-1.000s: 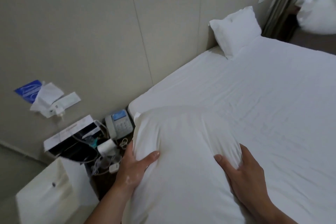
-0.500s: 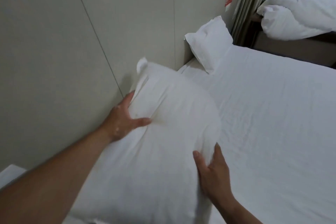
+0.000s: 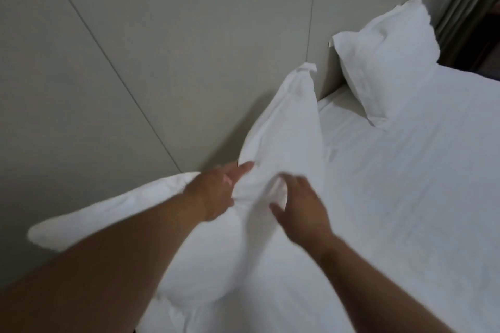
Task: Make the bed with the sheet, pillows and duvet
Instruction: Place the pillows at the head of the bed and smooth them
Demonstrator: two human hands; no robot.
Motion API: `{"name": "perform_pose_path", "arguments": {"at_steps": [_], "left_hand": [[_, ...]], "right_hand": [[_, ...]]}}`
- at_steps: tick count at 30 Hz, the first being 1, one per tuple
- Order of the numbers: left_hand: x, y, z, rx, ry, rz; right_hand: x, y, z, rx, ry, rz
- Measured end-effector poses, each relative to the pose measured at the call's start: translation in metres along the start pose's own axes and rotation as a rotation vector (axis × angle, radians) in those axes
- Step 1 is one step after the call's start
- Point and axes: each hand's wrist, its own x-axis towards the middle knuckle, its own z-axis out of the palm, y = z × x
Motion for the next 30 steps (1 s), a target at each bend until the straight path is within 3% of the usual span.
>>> {"name": "perform_pose_path", "arguments": {"at_steps": [2, 4, 6, 8, 13, 18, 22, 27, 30], "left_hand": [[0.008, 0.002, 0.025, 0.053, 0.046, 0.016], [0.012, -0.002, 0.025, 0.036, 0.040, 0.039], [0.011, -0.009, 0.012, -0.023, -0.014, 0.071], [0.002, -0.025, -0.005, -0.104, -0.051, 0.009], [-0.064, -0.099, -0.010, -0.047, -0.154, -0.450], [-0.085, -0.138, -0.030, -0.150, -0.026, -0.397], [-0.067, -0.184, -0.102, -0.281, -0.085, -0.437], [-0.028, -0.186, -0.097, -0.005, -0.226, -0.571], [-0.025, -0.171, -0.043, 0.272, -0.164, -0.610]], "right_hand": [[0.063, 0.002, -0.040, -0.188, 0.072, -0.267], [0.125, 0.006, -0.065, -0.515, -0.111, -0.448], [0.169, 0.009, -0.075, -0.703, -0.344, -0.496], [0.195, 0.013, -0.070, -0.742, -0.470, -0.445], [0.210, 0.038, -0.053, -0.723, -0.527, -0.322], [0.249, 0.002, -0.069, -0.616, -0.489, -0.269], [0.295, -0.043, -0.104, -0.639, -0.415, -0.276], [0.316, -0.040, -0.067, -0.627, -0.290, -0.178], [0.297, -0.004, 0.000, -0.489, -0.190, 0.121]]}}
